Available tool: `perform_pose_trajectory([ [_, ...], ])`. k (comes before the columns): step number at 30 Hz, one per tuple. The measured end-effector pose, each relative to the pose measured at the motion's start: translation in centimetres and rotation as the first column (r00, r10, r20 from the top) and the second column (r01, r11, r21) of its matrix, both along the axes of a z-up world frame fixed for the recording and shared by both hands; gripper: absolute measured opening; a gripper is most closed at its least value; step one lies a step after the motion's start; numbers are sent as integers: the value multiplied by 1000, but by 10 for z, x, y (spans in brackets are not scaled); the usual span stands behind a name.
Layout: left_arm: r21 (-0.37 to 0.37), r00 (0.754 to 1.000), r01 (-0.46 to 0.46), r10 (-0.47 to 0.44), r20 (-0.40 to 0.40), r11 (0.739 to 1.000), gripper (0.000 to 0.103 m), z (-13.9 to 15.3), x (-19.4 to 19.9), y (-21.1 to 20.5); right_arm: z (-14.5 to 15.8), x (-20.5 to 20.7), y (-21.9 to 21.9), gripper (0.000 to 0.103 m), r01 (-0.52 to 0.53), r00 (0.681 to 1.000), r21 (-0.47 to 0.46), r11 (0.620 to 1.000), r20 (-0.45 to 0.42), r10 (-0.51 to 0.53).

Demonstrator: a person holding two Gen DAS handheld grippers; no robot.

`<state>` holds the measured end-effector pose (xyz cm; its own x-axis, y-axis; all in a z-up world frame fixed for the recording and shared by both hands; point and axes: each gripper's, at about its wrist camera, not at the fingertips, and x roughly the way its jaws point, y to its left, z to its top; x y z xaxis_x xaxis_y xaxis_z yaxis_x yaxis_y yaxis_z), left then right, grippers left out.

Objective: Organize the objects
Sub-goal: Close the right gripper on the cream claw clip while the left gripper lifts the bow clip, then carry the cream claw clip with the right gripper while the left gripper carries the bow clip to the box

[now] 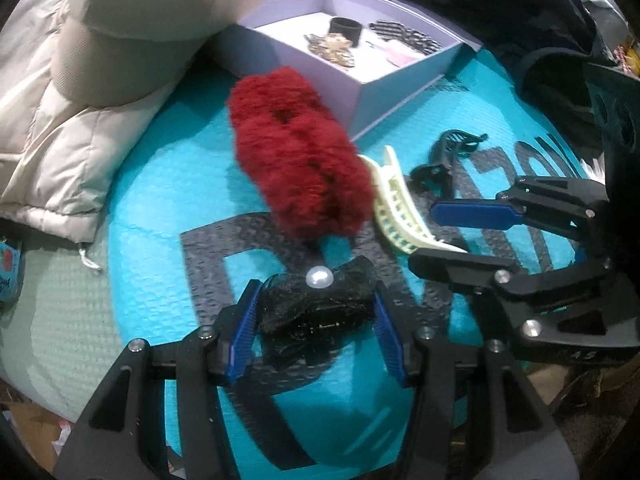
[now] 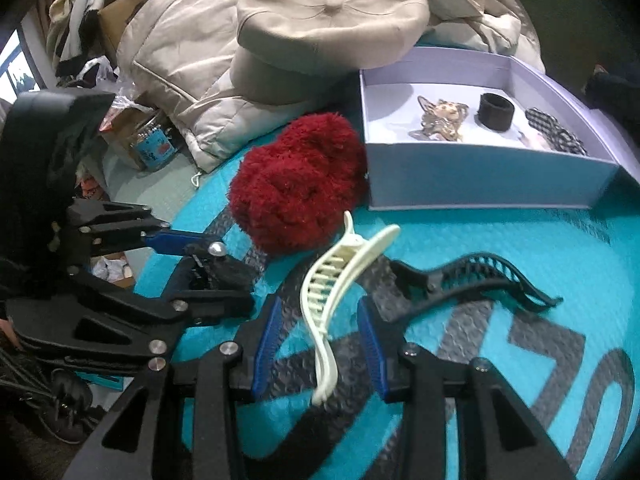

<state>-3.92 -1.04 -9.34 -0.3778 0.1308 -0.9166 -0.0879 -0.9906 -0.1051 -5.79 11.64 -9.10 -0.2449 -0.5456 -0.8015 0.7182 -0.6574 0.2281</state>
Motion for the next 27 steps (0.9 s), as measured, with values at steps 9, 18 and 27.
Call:
perform_pose_trajectory([
  [9, -8, 1000, -21, 21, 4, 1000, 52, 1, 1, -7, -3, 3, -1, 21, -7, 1000, 14, 1000, -5, 7],
  [18, 1, 1000, 26, -26, 7, 1000, 52, 4, -3, 23, 4, 20, 33, 20, 32, 999, 62, 998, 11, -33],
  [27, -22, 995, 97, -97, 3, 995, 52, 9, -8, 66, 12, 23, 74, 20, 136, 991, 94, 986, -9, -136],
])
